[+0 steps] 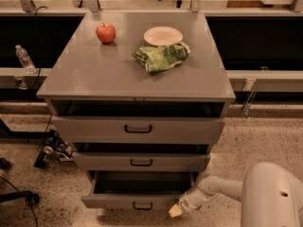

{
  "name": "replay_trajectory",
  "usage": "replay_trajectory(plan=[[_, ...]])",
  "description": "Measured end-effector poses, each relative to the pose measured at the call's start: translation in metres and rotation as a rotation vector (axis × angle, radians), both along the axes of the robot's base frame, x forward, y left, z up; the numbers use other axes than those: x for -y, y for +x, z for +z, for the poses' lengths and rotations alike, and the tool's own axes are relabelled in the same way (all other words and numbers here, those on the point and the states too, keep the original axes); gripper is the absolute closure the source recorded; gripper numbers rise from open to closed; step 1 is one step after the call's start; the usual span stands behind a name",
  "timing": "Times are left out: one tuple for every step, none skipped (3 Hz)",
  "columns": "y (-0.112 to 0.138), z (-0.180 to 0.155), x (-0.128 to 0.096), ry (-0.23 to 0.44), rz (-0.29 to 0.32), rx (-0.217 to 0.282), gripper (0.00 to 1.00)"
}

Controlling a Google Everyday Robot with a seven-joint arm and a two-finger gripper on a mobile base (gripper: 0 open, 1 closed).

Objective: Close bottom drawer

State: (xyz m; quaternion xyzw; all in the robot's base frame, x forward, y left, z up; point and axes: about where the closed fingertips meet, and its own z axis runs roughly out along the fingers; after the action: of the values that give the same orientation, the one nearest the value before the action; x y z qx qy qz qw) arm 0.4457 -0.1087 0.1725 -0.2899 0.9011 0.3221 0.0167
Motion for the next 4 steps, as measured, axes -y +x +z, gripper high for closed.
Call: replay_trajectory(plan=[[0.006,0.0,-0.005,-0.015,0.059,0.069,1.0],[0.016,-0.001,-0.011,-0.032,0.133,0.157,1.0],[0.04,-0.004,-0.018,-0.06,0.204,0.287,1.0],[0.045,-0.005,-0.018,-0.065,0.208,0.312,1.0]])
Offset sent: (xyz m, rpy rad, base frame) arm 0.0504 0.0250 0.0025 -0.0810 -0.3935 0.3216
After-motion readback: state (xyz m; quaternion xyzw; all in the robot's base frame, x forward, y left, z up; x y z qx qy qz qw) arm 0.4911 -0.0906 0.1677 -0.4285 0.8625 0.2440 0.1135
